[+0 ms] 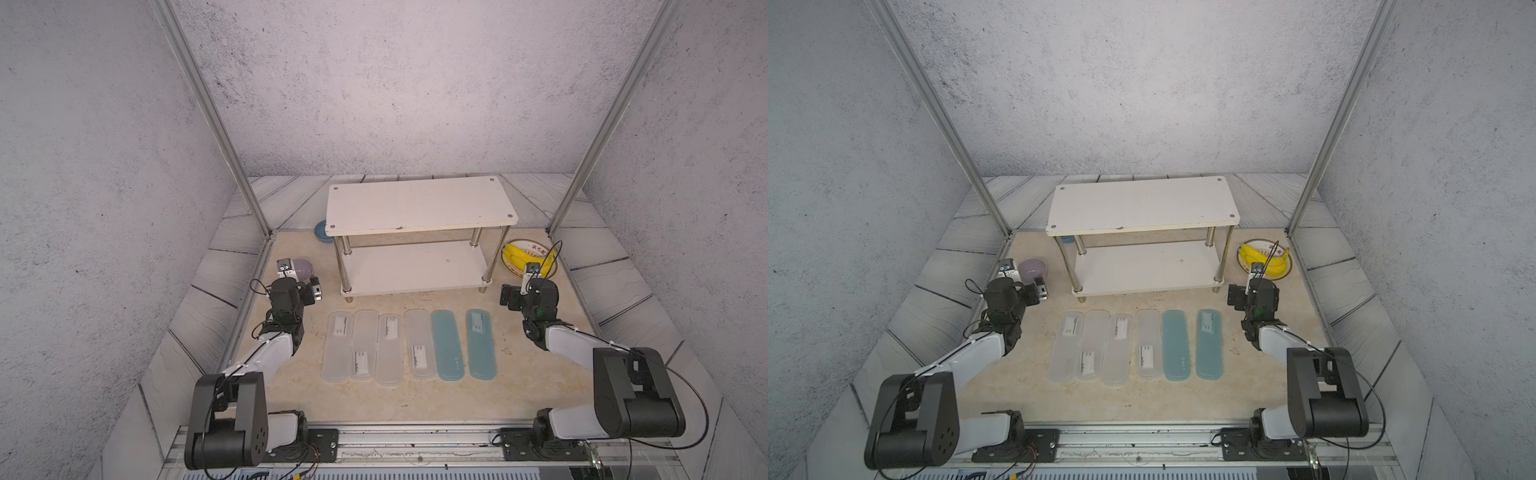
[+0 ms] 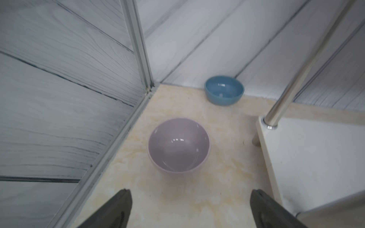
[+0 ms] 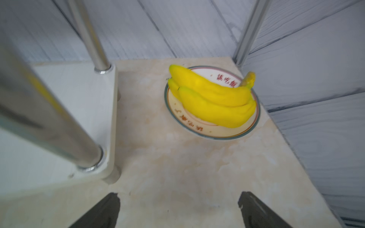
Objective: Place the pencil cases on the shelf according to color
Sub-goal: Pick up the pencil case from the center of the board.
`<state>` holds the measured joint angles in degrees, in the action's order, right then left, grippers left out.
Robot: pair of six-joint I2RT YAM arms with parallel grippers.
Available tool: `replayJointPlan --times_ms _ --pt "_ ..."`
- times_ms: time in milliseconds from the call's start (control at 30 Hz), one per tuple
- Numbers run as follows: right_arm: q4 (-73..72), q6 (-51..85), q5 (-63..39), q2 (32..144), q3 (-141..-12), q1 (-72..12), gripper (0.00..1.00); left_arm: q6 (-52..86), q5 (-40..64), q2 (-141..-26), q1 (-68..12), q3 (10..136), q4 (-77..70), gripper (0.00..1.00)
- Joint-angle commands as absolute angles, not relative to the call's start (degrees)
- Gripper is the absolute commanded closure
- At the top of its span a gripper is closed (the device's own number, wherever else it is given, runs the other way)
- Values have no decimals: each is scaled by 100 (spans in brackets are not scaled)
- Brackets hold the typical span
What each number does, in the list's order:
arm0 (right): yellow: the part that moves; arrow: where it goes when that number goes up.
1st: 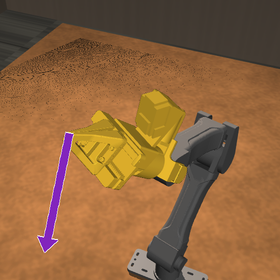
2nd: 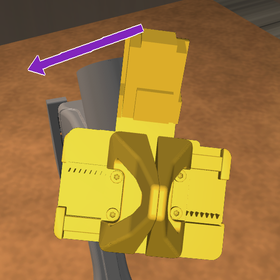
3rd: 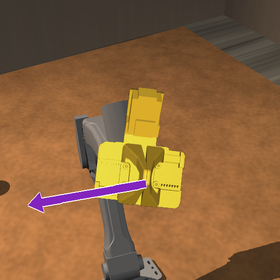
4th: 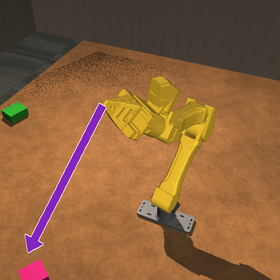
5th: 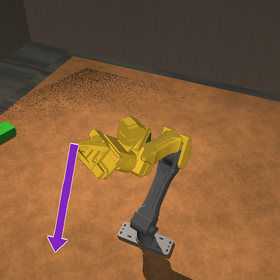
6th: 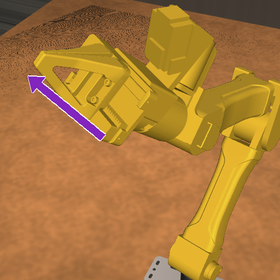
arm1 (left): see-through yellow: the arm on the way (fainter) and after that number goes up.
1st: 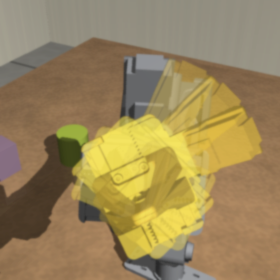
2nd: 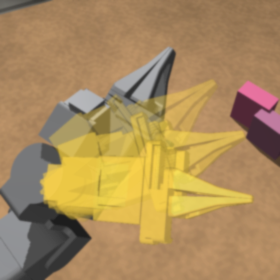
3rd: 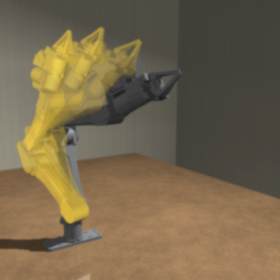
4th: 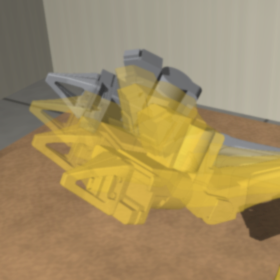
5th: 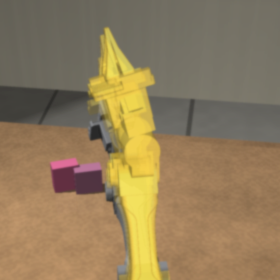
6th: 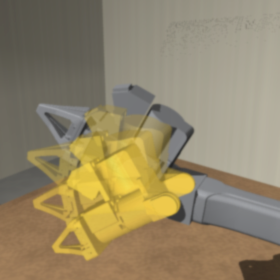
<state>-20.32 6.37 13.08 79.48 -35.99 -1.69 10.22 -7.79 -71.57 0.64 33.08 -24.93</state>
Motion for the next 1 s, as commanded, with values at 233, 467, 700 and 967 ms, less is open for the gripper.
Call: replayJointPlan --times_ms 233,467,700,967 --pt "2737 2332 1050 7243 -5170 -156 0 3390 -12 -6868 79 4720 1264 1" --pt "4429 3104 -738 6492 -4988 -212 12 3250 726 -6454 78 4917 2283 1" --pt "5444 3457 -971 5647 -4902 -834 11 3081 1058 -6273 77 4744 2328 1" --pt "5475 4346 -650 5783 -4523 -2085 9 2988 1512 -6416 79 4942 2261 1"
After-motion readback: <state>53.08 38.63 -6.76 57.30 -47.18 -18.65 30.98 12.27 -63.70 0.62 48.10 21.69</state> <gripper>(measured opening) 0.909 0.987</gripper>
